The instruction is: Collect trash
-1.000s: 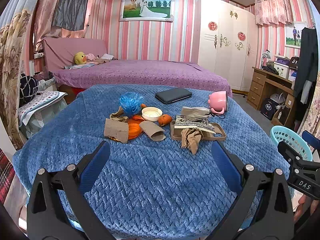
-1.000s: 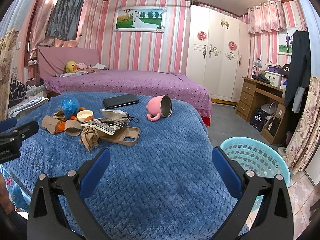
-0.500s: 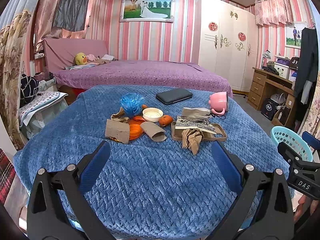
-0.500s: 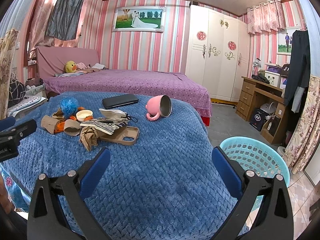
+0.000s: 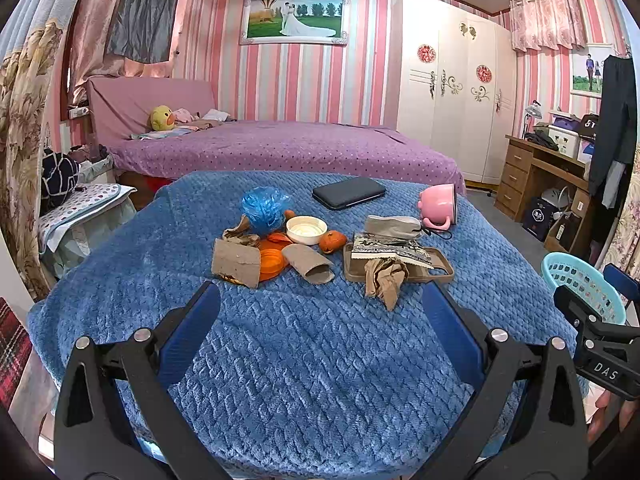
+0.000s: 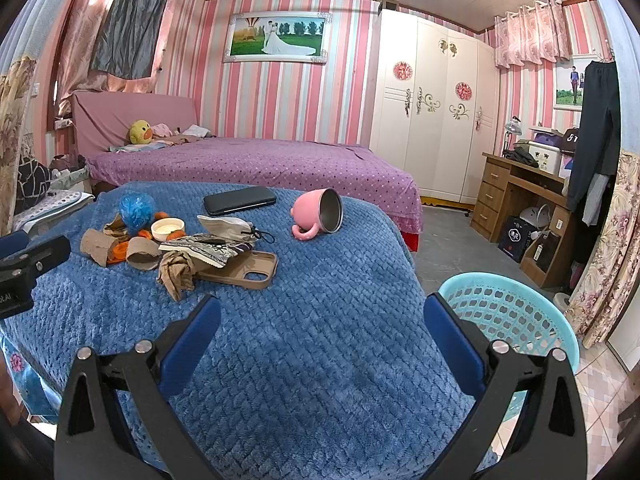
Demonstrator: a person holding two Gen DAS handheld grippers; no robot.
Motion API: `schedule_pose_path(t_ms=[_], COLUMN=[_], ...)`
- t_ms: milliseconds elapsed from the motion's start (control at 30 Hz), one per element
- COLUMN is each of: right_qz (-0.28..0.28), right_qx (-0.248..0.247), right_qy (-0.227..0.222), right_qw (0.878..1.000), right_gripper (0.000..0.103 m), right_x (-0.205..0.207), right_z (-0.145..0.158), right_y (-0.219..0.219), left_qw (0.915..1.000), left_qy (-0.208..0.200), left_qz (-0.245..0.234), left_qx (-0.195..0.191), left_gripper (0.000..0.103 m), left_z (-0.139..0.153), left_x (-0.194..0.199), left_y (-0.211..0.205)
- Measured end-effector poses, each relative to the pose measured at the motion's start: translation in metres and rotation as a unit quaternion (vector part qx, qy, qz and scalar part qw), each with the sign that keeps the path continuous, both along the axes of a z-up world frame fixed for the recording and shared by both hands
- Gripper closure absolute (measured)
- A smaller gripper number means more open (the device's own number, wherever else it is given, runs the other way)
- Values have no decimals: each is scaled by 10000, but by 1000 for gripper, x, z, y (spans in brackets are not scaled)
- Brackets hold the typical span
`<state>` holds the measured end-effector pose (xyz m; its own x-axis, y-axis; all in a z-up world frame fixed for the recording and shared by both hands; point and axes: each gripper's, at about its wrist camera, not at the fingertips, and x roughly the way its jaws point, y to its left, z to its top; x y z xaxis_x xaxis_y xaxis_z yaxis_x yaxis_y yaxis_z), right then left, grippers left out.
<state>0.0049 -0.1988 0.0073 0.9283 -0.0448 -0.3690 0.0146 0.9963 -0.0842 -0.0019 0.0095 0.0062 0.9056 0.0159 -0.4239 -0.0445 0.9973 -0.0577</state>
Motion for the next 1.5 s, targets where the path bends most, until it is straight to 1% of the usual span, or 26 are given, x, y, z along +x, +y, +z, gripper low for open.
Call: schedule_pose_path(t_ms=[433, 600, 700, 800, 900, 1033, 1133, 1300, 1433, 1500], right_qz=[-41, -55, -84, -92, -95, -80, -94, -85, -35, -16], right_qx=[11, 22, 22, 64, 109, 100, 199, 494, 541, 492], right_qy=[16, 67, 8, -73, -175, -226, -223, -113, 68, 98], right_qw=[10000, 10000, 10000, 9999, 9997, 9997, 9995, 9987, 9985, 9987], right_gripper=[4, 4, 4, 4, 4, 4, 4, 4, 4, 4], right_x=[0, 9, 13, 20, 28, 48, 66, 100, 122, 126], right_z=[-4, -2, 6, 17, 31, 48, 56, 59, 42, 29], right_y=[-3, 1, 0, 0, -2, -2, -6, -11, -11, -11], left_qw=[10000, 9999, 9999, 9998, 9998, 9997, 9997, 9995, 9990, 9983], left_qy=[-1, 60, 33, 23, 70, 7, 28, 176, 399, 487], left_qz=[4, 68, 59, 31, -27, -21, -122, -89, 76, 141], left_qx=[6, 56, 99, 194, 166, 234, 214, 255, 205, 271], left_gripper=[5, 5, 5, 5, 5, 5, 5, 5, 5, 5], left_z=[1, 1, 9, 22, 32, 50, 56, 51, 30, 22], left_x=[-1, 6, 11, 22, 33, 53, 66, 90, 105, 111], left_y=[1, 1, 1, 3, 6, 11, 16, 27, 44, 53])
